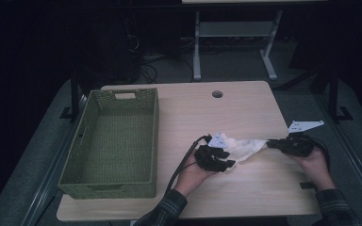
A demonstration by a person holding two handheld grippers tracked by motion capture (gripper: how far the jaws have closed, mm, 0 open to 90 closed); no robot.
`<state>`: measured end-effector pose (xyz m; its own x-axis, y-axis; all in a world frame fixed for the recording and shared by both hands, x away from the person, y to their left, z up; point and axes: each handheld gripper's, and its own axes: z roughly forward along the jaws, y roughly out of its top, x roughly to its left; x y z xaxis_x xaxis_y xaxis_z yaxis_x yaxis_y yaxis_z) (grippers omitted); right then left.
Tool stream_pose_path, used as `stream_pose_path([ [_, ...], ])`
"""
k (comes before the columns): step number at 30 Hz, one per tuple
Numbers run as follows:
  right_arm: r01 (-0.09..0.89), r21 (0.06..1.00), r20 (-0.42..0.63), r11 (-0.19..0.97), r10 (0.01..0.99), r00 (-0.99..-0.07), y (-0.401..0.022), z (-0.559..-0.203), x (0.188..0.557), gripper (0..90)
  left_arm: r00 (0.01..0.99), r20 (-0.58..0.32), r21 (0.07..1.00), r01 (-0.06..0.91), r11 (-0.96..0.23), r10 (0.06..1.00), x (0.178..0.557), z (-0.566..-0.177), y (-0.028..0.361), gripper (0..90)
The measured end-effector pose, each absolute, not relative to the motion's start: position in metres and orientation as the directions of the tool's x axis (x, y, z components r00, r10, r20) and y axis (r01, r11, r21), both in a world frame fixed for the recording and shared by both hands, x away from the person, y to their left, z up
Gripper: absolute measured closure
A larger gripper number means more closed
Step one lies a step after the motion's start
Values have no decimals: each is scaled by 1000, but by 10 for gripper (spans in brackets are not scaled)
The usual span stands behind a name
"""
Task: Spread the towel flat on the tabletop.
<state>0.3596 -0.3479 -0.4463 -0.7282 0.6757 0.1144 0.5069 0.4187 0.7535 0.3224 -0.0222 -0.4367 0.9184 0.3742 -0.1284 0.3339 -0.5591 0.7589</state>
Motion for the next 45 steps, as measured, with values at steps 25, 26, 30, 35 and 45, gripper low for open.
stream_pose_path([
  [25,490,764,121,420,652,-748,-352,-442,348,853,887,-113,713,386,-586,448,324,-439,-5,874],
  [26,492,763,130,419,646,-752,-351,-441,345,853,883,-110,714,389,-582,456,324,-436,0,875],
  [30,467,765,122,444,612,-782,-345,-439,329,853,860,-113,719,417,-556,498,320,-429,19,874],
  [35,441,763,150,473,533,-832,-326,-442,314,853,839,-124,720,443,-534,529,314,-427,34,874],
  [45,343,768,190,541,319,-929,-291,-444,292,643,828,-139,712,465,-526,544,311,-433,40,872],
])
